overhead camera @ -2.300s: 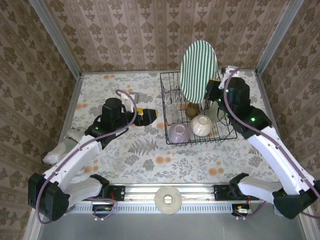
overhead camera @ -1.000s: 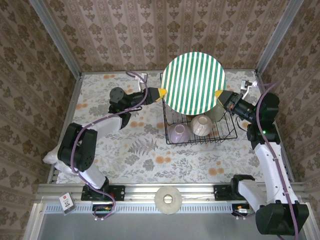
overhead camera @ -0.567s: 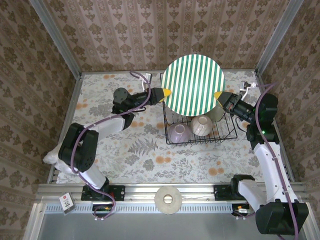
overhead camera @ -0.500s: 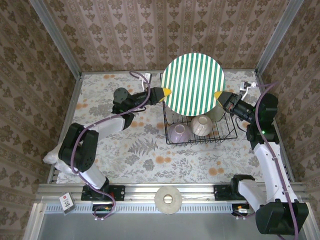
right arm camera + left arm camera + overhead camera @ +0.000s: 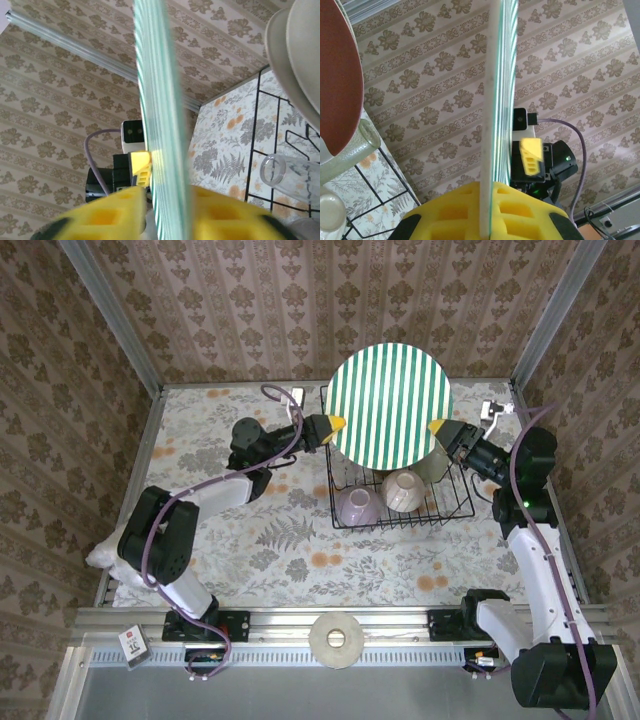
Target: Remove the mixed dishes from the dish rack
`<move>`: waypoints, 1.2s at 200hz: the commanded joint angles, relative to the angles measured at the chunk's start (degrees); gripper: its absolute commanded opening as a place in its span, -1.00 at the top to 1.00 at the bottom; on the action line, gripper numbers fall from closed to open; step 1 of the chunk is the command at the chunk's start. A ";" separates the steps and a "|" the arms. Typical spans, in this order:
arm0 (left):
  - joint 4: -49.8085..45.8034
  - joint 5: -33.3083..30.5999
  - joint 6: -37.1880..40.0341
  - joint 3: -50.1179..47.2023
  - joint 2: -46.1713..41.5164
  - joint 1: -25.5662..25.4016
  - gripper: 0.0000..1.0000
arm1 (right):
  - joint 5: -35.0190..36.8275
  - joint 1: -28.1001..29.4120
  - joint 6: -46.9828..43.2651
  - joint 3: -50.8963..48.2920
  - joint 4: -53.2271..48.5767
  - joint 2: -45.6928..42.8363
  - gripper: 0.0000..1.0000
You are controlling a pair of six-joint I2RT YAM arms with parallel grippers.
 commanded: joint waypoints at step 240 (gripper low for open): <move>-21.62 -10.04 11.29 -21.45 -17.24 31.56 1.00 | 13.46 5.21 -19.74 -3.76 -17.60 -16.59 -1.00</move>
